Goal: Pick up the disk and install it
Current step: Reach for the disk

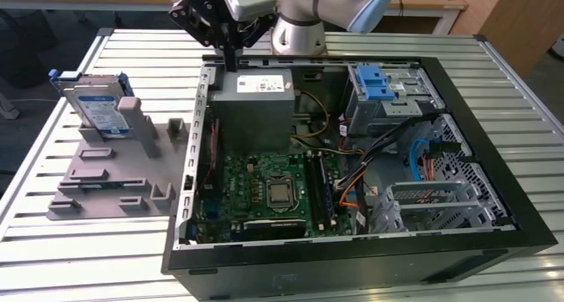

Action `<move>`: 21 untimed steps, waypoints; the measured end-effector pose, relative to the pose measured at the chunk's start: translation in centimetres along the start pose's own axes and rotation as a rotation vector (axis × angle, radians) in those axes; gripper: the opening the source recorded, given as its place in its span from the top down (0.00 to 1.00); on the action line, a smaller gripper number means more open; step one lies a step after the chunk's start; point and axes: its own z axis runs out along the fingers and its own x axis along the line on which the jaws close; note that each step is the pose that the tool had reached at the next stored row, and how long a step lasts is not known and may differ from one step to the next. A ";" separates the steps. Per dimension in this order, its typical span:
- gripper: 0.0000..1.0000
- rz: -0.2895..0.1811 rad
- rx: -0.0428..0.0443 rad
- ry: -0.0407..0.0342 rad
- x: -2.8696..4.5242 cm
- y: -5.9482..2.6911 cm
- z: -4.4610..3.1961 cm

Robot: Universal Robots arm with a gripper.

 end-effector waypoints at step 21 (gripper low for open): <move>0.89 0.000 0.0000 0.0000 2.19 -0.15 0.04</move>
